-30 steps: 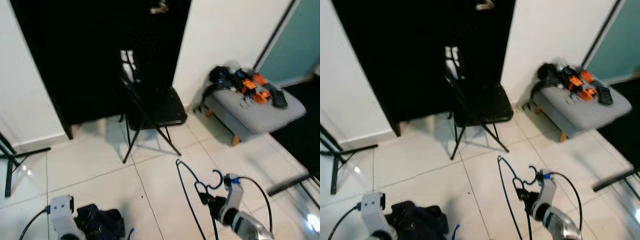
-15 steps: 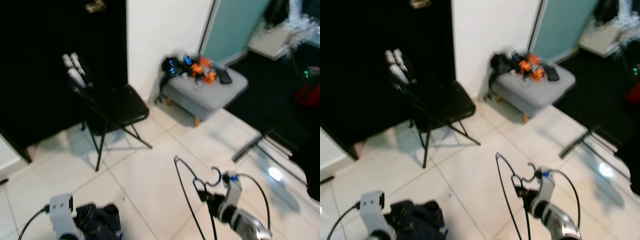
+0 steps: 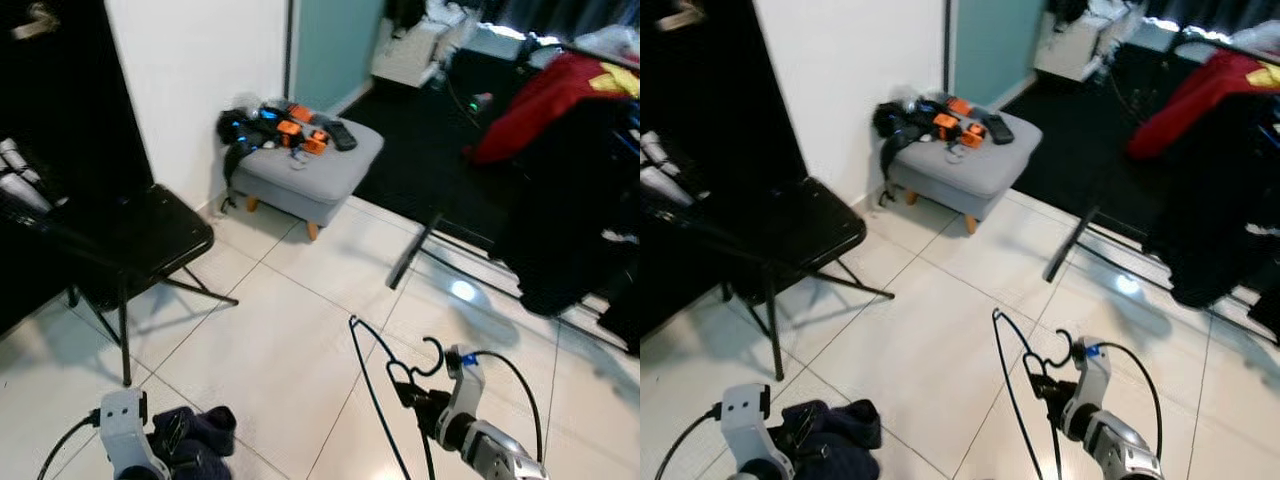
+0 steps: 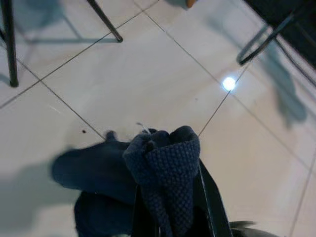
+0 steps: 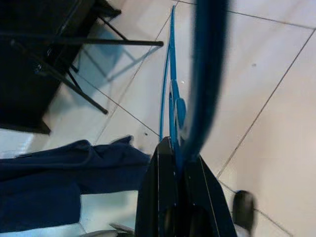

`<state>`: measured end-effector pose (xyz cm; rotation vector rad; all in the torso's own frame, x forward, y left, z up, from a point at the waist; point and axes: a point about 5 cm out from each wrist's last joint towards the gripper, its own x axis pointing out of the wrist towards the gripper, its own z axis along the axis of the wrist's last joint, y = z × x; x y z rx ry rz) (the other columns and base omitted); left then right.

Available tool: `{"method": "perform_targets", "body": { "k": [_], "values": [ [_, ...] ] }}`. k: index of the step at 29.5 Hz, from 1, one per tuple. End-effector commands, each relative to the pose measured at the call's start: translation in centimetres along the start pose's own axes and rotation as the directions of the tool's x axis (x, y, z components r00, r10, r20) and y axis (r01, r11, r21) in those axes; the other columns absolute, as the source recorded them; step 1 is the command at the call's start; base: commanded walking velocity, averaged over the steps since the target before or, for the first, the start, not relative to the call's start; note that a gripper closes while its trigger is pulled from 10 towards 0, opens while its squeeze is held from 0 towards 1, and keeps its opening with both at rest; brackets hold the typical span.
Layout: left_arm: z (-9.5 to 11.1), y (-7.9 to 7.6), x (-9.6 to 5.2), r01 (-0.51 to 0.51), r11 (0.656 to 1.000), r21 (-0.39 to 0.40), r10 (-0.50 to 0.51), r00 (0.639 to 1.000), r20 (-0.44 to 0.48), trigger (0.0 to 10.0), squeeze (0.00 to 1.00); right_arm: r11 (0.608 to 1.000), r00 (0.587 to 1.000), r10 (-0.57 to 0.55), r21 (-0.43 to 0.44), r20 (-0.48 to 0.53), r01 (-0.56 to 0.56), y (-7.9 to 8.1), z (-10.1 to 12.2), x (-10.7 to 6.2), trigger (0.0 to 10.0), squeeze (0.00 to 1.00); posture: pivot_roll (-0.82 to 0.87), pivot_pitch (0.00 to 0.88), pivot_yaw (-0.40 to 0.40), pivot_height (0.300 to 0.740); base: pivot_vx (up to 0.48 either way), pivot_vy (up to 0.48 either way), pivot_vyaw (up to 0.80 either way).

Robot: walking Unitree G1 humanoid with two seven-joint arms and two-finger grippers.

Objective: Hang hanger

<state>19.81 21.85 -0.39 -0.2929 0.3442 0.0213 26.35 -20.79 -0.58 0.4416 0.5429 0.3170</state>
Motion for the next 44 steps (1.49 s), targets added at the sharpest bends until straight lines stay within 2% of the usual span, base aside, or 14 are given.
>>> {"method": "perform_targets", "body": {
  "k": [1, 7, 13, 16, 17, 19, 20, 22, 23, 24, 27, 30, 34, 44],
  "values": [
    [-0.3, -0.4, -0.1, 0.014, 1.0, 0.004, -0.014, 1.0, -0.014, 10.0, 0.0, 1.0, 1.0, -0.016, 0.001, -0.003, 0.016, -0.5, -0.1, -0.4, 10.0, 0.0, -0.05, 0.146, -0.036, 0.74, 0.0, 0.0, -0.8],
    [0.5, -0.4, 0.0, 0.061, 0.984, 0.17, -0.058, 0.998, -0.021, 10.0, 0.0, 1.0, 1.0, 0.004, -0.02, -0.014, -0.004, -0.4, -0.1, -0.5, 10.0, 0.0, -0.07, 0.148, -0.033, 0.74, 0.0, 0.0, -0.8],
    [4.9, -1.5, 0.7, 0.201, 0.884, 0.423, -0.231, 0.973, 0.021, 10.0, 0.0, 0.989, 0.997, 0.041, -0.139, -0.066, -0.05, -0.3, 0.1, -0.5, 10.0, 0.0, -0.06, 0.15, -0.035, 0.74, 0.0, 0.0, -0.8],
    [9.9, -2.3, 0.7, 0.251, 0.687, 0.682, -0.374, 0.927, 0.035, 10.0, 0.0, 0.953, 0.982, 0.162, -0.24, -0.1, -0.182, 0.7, 1.4, -0.4, 10.0, 0.0, -0.06, 0.151, -0.031, 0.74, 0.0, 0.0, -0.8],
    [9.9, -2.3, 0.7, 0.251, 0.687, 0.682, -0.374, 0.927, 0.035, 10.0, 0.0, 0.953, 0.982, 0.162, -0.24, -0.1, -0.182, 0.7, 1.4, -0.4, 10.0, 0.0, -0.06, 0.151, -0.031, 0.74, 0.0, 0.0, -0.8],
    [13.0, -3.0, 0.6, 0.215, 0.513, 0.831, -0.432, 0.901, 0.033, 10.0, 0.0, 0.906, 0.959, 0.266, -0.314, -0.101, -0.285, 1.7, 3.7, -0.4, 10.0, 0.0, -0.06, 0.15, -0.03, 0.74, 0.0, 0.0, -0.8],
    [13.0, -3.0, 0.6, 0.215, 0.513, 0.831, -0.432, 0.901, 0.033, 10.0, 0.0, 0.906, 0.959, 0.266, -0.314, -0.101, -0.285, 1.7, 3.7, -0.4, 10.0, 0.0, -0.06, 0.15, -0.03, 0.74, 0.0, 0.0, -0.8],
    [15.6, -4.1, 0.7, 0.176, 0.325, 0.929, -0.492, 0.87, 0.008, 10.0, 0.0, 0.836, 0.909, 0.411, -0.368, -0.071, -0.407, 4.0, 7.7, -0.5, 10.0, 0.0, -0.07, 0.146, -0.027, 0.74, 0.0, 0.0, -0.8],
    [15.6, -4.1, 0.7, 0.176, 0.325, 0.929, -0.492, 0.87, 0.008, 10.0, 0.0, 0.836, 0.909, 0.411, -0.368, -0.071, -0.407, 4.0, 7.7, -0.5, 10.0, 0.0, -0.07, 0.146, -0.027, 0.74, 0.0, 0.0, -0.8],
    [17.6, -5.4, 0.5, 0.148, 0.191, 0.97, -0.549, 0.836, -0.02, 10.0, 0.0, 0.729, 0.832, 0.549, -0.437, -0.088, -0.527, 6.6, 10.8, -1.4, 10.0, 0.0, -0.08, 0.143, -0.025, 0.74, 0.0, 0.0, -0.8],
    [19.5, -6.4, 0.2, 0.128, 0.104, 0.986, -0.582, 0.812, -0.044, 10.0, 0.0, 0.598, 0.741, 0.653, -0.497, -0.154, -0.629, 8.7, 12.7, -2.7, 10.0, 0.0, -0.07, 0.139, -0.028, 0.74, 0.0, 0.0, -0.8],
    [20.5, -6.5, -0.3, 0.169, 0.092, 0.981, -0.585, 0.807, -0.084, 10.0, 0.0, 0.515, 0.686, 0.7, -0.525, -0.2, -0.678, 9.6, 13.8, -3.8, 10.0, 0.0, -0.07, 0.139, -0.028, 0.74, 0.0, 0.0, -0.8],
    [23.6, -6.8, -2.2, 0.101, -0.064, 0.993, -0.65, 0.751, -0.118, 10.0, 0.0, 0.359, 0.586, 0.752, -0.558, -0.303, -0.748, 11.1, 16.2, -6.8, 10.0, 0.0, -0.08, 0.138, -0.023, 0.74, 0.0, 0.0, -0.35],
    [26.8, -8.5, -3.9, 0.04, -0.23, 0.972, -0.696, 0.692, -0.193, 10.0, 0.0, 0.323, 0.56, 0.711, -0.511, -0.424, -0.797, 11.2, 15.6, -8.5, 10.0, 0.0, -0.09, 0.134, -0.026, 0.74, 0.0, 0.0, 0.0]
  ]
}}
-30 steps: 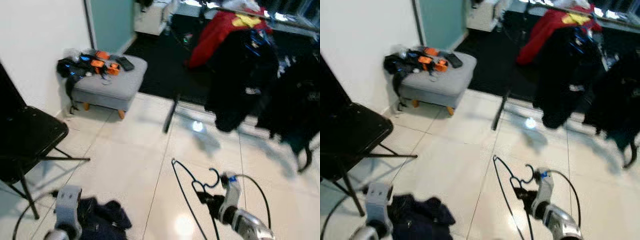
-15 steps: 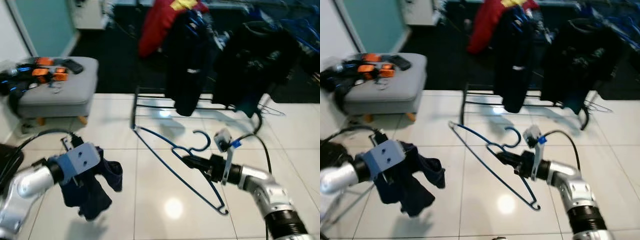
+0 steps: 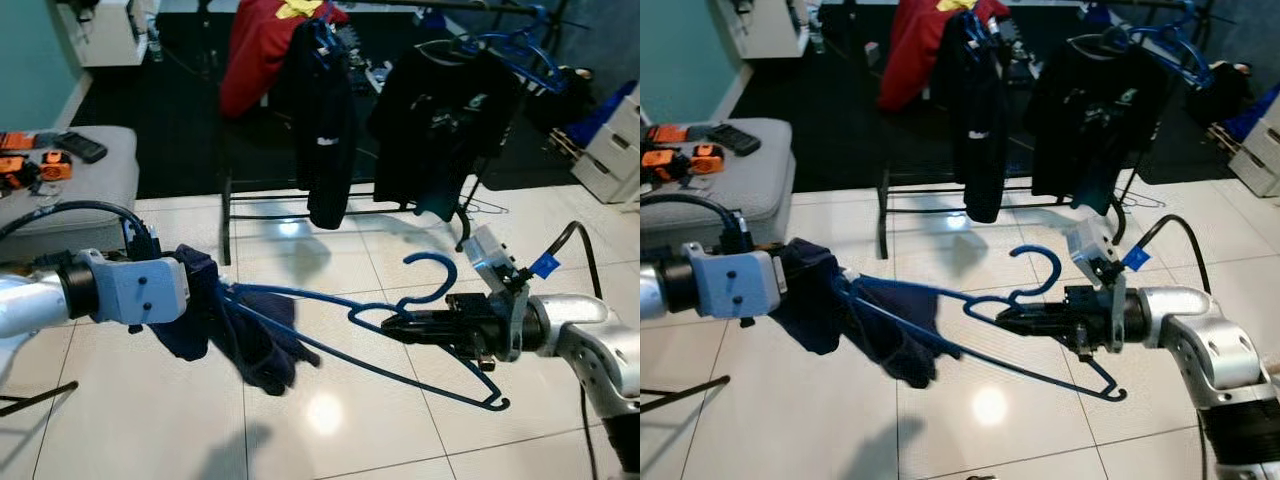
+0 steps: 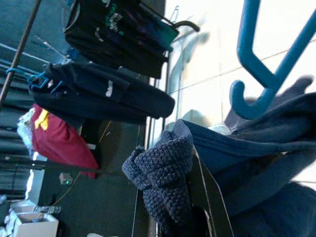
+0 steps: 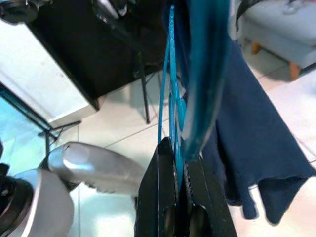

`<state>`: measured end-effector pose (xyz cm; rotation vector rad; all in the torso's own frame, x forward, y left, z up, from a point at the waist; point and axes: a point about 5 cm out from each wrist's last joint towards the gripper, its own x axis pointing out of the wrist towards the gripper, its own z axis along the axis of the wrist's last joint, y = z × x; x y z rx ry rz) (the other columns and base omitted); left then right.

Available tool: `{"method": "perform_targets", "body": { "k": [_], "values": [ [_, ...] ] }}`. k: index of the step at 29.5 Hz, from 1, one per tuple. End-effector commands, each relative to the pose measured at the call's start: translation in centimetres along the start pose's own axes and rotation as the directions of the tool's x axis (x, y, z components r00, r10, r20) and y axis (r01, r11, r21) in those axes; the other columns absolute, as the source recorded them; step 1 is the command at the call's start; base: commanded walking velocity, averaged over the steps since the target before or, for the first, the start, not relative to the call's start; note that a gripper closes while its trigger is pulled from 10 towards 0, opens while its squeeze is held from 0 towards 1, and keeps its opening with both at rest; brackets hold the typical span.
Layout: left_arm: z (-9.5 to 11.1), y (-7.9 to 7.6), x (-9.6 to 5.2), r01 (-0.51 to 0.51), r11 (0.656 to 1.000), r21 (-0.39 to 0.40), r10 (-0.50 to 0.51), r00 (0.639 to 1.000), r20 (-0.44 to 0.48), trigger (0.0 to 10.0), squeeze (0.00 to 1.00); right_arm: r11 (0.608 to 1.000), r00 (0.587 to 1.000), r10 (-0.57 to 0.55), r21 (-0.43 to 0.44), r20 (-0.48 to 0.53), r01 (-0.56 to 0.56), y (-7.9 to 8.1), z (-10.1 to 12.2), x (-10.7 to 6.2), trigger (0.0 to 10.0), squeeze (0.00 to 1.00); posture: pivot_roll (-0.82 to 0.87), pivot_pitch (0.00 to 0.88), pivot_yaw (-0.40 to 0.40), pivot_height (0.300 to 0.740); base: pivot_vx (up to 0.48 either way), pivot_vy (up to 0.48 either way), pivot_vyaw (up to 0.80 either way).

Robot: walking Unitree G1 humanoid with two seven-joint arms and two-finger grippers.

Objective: Hang hanger

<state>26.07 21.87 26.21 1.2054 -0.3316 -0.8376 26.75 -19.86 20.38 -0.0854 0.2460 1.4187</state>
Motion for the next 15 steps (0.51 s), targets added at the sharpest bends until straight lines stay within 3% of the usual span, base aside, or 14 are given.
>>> {"method": "perform_targets", "body": {
  "k": [1, 7, 15],
  "values": [
    [1.0, 0.8, -0.3, 0.026, 0.998, 0.052, -0.027, 0.999, 0.027, 10.0, 0.0, 0.999, 0.999, 0.036, 0.006, -0.004, -0.035, 0.6, 0.1, 0.3, 10.0, 0.0, -0.09, 0.134, -0.026, 0.74, 0.0, 0.0, 0.0],
    [2.7, 2.2, -0.8, 0.088, 0.993, 0.079, -0.095, 0.992, 0.088, 10.0, 0.0, 0.999, 0.998, 0.05, 0.021, 0.047, -0.051, 0.9, 1.1, 0.2, 10.0, 0.0, -0.09, 0.129, -0.032, 0.74, 0.0, 0.0, 0.0],
    [3.5, 2.5, -1.1, 0.147, 0.986, 0.076, -0.155, 0.981, 0.114, 10.0, 0.0, 0.998, 0.997, 0.062, 0.009, 0.035, -0.062, 0.9, 1.5, 0.0, 10.0, 0.0, -0.08, 0.123, -0.039, 0.74, 0.0, 0.0, 0.0]
  ]
}}
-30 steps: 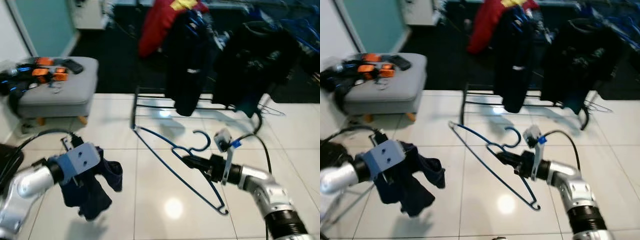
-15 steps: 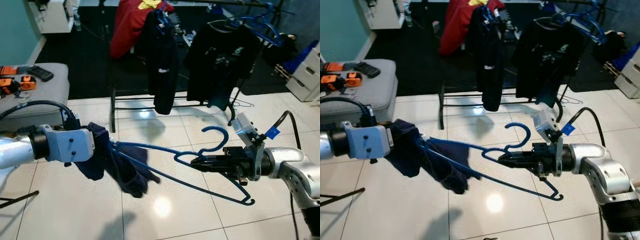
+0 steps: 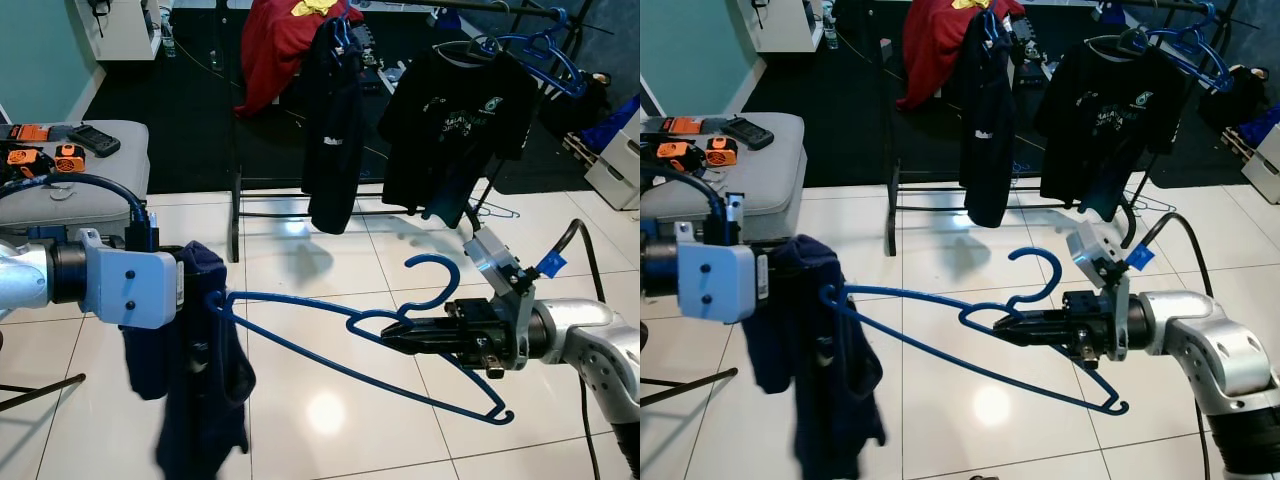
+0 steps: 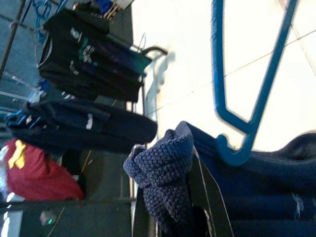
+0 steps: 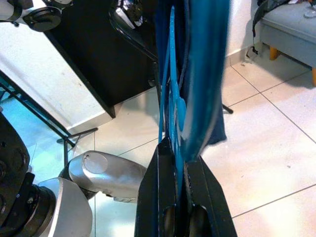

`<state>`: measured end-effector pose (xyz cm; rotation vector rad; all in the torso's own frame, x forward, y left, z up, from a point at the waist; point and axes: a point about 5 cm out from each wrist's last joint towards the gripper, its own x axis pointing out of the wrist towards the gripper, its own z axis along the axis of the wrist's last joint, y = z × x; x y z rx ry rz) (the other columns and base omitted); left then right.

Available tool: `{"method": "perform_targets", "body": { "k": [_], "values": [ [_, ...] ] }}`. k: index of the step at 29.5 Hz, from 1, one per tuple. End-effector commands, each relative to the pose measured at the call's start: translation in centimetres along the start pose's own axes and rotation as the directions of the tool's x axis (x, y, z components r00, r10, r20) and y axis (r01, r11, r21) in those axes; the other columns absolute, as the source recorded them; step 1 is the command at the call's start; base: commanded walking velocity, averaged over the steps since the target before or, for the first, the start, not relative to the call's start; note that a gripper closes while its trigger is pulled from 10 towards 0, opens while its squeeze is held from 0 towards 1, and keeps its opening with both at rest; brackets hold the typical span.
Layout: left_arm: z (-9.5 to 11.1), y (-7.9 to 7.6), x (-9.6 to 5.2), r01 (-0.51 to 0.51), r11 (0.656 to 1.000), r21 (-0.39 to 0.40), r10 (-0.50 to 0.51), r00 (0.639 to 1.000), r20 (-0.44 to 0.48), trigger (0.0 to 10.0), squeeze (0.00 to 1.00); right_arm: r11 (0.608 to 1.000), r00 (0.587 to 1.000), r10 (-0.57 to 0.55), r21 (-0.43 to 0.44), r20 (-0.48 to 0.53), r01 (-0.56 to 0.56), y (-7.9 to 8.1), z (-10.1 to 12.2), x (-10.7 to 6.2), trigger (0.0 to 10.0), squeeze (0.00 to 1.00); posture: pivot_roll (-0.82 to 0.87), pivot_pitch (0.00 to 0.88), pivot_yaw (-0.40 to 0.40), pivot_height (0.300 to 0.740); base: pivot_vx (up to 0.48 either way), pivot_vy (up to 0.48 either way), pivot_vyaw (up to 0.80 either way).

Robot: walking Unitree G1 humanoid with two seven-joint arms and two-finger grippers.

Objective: Hang hanger

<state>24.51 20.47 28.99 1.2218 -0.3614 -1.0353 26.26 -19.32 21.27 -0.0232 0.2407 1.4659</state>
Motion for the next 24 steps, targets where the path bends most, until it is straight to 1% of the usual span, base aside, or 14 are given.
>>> {"method": "perform_targets", "body": {
  "k": [1, 5, 6, 7, 8, 10, 12, 13, 14, 17, 20, 22, 24],
  "values": [
    [0.5, 0.5, -0.7, 0.027, 0.999, 0.04, -0.026, 1.0, -0.016, 10.0, 0.0, 1.0, 1.0, 0.005, -0.031, -0.012, -0.006, 0.3, 0.8, -0.4, 10.0, 0.0, -0.08, 0.12, -0.039, 0.74, 0.0, 0.0, 0.0],
    [0.3, 0.4, -1.2, 0.055, 0.997, 0.05, -0.053, 0.998, -0.044, 10.0, 0.0, 0.999, 0.999, -0.014, -0.043, -0.046, 0.012, 0.2, 1.1, -1.3, 10.0, 0.0, -0.08, 0.117, -0.041, 0.74, 0.0, 0.0, 0.0],
    [0.3, 0.4, -1.2, 0.055, 0.997, 0.05, -0.053, 0.998, -0.044, 10.0, 0.0, 0.999, 0.999, -0.014, -0.043, -0.046, 0.012, 0.2, 1.1, -1.3, 10.0, 0.0, -0.08, 0.117, -0.041, 0.74, 0.0, 0.0, 0.0],
    [0.2, 0.5, -1.5, 0.068, 0.996, 0.051, -0.065, 0.996, -0.06, 10.0, 0.0, 0.999, 0.997, -0.027, -0.045, -0.069, 0.024, 0.2, 1.1, -1.9, 10.0, 0.0, -0.08, 0.117, -0.041, 0.74, 0.0, 0.0, 0.0],
    [0.2, 0.5, -1.5, 0.068, 0.996, 0.051, -0.065, 0.996, -0.06, 10.0, 0.0, 0.999, 0.997, -0.027, -0.045, -0.069, 0.024, 0.2, 1.1, -1.9, 10.0, 0.0, -0.08, 0.117, -0.041, 0.74, 0.0, 0.0, 0.0],
    [-0.1, 0.8, -2.0, 0.078, 0.995, 0.056, -0.073, 0.994, -0.085, 10.0, 0.0, 0.999, 0.994, -0.033, -0.04, -0.107, 0.029, 0.4, 1.2, -2.9, 10.0, 0.0, -0.08, 0.123, -0.036, 0.74, 0.0, 0.0, 0.0],
    [-0.1, 0.8, -2.0, 0.078, 0.995, 0.056, -0.073, 0.994, -0.085, 10.0, 0.0, 0.999, 0.994, -0.033, -0.04, -0.107, 0.029, 0.4, 1.2, -2.9, 10.0, 0.0, -0.08, 0.123, -0.036, 0.74, 0.0, 0.0, 0.0],
    [-0.1, 1.0, -2.1, 0.078, 0.995, 0.062, -0.072, 0.993, -0.09, 10.0, 0.0, 0.999, 0.991, -0.023, -0.033, -0.13, 0.019, 0.7, 1.1, -3.1, 10.0, 0.0, -0.08, 0.123, -0.035, 0.74, 0.0, 0.0, 0.0],
    [-0.1, 1.0, -2.1, 0.078, 0.995, 0.062, -0.072, 0.993, -0.09, 10.0, 0.0, 0.999, 0.991, -0.023, -0.033, -0.13, 0.019, 0.7, 1.1, -3.1, 10.0, 0.0, -0.08, 0.123, -0.035, 0.74, 0.0, 0.0, 0.0],
    [0.1, 1.5, -2.1, 0.072, 0.995, 0.071, -0.066, 0.995, -0.077, 10.0, 0.0, 1.0, 0.982, -0.011, -0.024, -0.187, 0.007, 1.0, 0.5, -3.5, 10.0, 0.0, -0.09, 0.124, -0.03, 0.74, 0.0, 0.0, 0.0],
    [0.1, 1.4, -1.7, 0.083, 0.993, 0.078, -0.078, 0.995, -0.07, 10.0, 0.0, 0.999, 0.981, -0.019, -0.029, -0.193, 0.014, 1.0, 0.6, -3.6, 10.0, 0.0, -0.09, 0.125, -0.029, 0.74, 0.0, 0.0, 0.0],
    [0.1, 1.4, -1.7, 0.083, 0.993, 0.078, -0.078, 0.995, -0.07, 10.0, 0.0, 0.999, 0.981, -0.019, -0.029, -0.193, 0.014, 1.0, 0.6, -3.6, 10.0, 0.0, -0.09, 0.125, -0.029, 0.74, 0.0, 0.0, 0.0],
    [0.4, 1.4, -1.3, 0.084, 0.993, 0.082, -0.08, 0.995, -0.051, 10.0, 0.0, 0.999, 0.98, -0.024, -0.032, -0.197, 0.018, 0.9, 0.6, -3.6, 10.0, 0.0, -0.09, 0.128, -0.024, 0.74, 0.0, 0.0, 0.0]
  ]
}}
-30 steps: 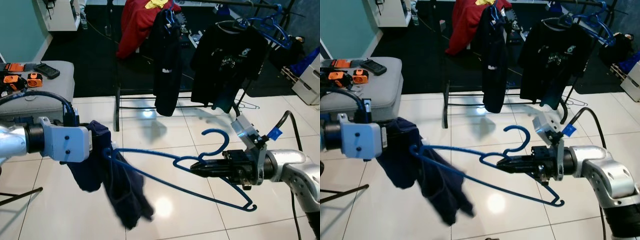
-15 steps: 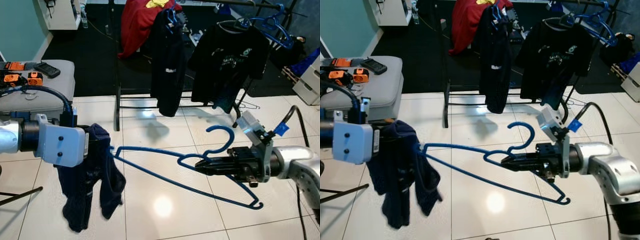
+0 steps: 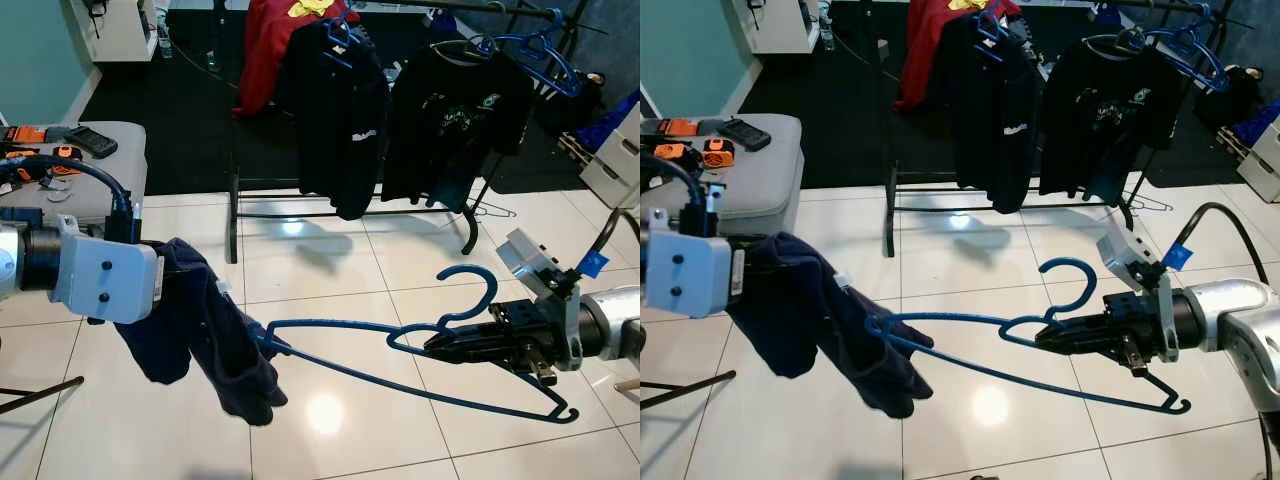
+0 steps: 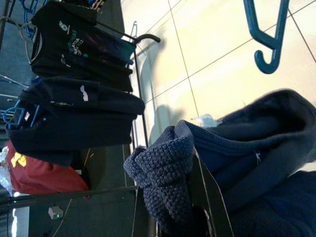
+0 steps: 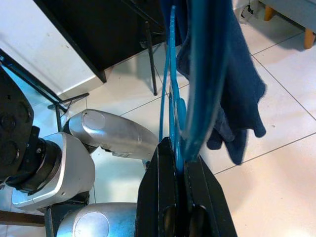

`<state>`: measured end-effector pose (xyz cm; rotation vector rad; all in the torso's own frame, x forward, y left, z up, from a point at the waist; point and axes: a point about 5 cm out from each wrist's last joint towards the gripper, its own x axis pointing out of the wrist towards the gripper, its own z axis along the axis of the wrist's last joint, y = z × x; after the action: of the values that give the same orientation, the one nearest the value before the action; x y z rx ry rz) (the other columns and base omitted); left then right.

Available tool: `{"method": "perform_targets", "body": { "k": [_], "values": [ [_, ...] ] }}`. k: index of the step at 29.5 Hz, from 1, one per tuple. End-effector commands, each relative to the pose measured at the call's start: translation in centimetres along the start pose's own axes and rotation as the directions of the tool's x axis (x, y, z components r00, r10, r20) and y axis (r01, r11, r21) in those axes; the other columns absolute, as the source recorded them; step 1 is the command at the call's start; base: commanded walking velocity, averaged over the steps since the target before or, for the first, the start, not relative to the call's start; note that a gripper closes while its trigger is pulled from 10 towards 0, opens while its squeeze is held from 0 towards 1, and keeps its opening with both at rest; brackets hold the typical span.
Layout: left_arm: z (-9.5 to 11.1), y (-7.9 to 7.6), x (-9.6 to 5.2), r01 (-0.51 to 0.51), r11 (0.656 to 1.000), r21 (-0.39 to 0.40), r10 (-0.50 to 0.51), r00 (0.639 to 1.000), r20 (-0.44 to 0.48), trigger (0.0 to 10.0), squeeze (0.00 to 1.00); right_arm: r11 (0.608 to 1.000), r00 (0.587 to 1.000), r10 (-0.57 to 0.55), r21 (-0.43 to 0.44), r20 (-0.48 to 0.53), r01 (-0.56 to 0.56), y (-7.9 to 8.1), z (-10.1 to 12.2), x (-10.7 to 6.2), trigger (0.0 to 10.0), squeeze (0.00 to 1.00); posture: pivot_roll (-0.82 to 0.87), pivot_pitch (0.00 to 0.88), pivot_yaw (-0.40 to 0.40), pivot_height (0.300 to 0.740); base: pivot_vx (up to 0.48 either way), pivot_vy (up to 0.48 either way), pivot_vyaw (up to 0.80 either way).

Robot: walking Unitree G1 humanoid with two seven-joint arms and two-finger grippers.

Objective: Hang hanger

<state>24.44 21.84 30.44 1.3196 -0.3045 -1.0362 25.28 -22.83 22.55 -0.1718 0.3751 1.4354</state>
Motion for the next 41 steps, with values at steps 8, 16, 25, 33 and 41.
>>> {"method": "perform_targets", "body": {
  "k": [8, 16, 25, 33, 41],
  "values": [
    [2.0, 0.6, 0.5, 0.022, 0.999, 0.045, -0.025, 0.997, 0.075, 10.0, 0.0, 0.999, 1.0, -0.006, -0.032, -0.009, 0.006, -0.2, 0.2, 0.4, 10.0, 0.0, -0.08, 0.129, -0.022, 0.74, 0.0, 0.0, 0.0],
    [2.0, 0.3, 0.5, 0.044, 0.998, 0.041, -0.047, 0.997, 0.069, 10.0, 0.0, 0.998, 1.0, -0.022, -0.054, 0.015, 0.023, -0.6, 0.9, 0.0, 10.0, 0.0, -0.08, 0.129, -0.024, 0.74, 0.0, 0.0, 0.0],
    [2.4, 0.5, 0.6, 0.051, 0.998, 0.04, -0.054, 0.996, 0.075, 10.0, 0.0, 0.997, 0.999, -0.026, -0.074, 0.039, 0.029, -0.8, 1.6, -0.1, 10.0, 0.0, -0.08, 0.13, -0.023, 0.74, 0.0, 0.0, 0.0],
    [3.2, 1.0, 0.9, 0.036, 0.998, 0.057, -0.042, 0.993, 0.107, 10.0, 0.0, 0.997, 0.999, -0.02, -0.079, 0.03, 0.022, -0.9, 1.4, 0.4, 10.0, 0.0, -0.08, 0.132, -0.025, 0.74, 0.0, 0.0, 0.0],
    [4.5, 1.6, 1.3, 0.012, 0.997, 0.082, -0.025, 0.987, 0.156, 10.0, 0.0, 0.996, 0.999, -0.007, -0.091, 0.042, 0.011, -1.1, 1.6, 1.3, 10.0, 0.0, -0.07, 0.131, -0.024, 0.74, 0.0, 0.0, 0.0]
  ]
}}
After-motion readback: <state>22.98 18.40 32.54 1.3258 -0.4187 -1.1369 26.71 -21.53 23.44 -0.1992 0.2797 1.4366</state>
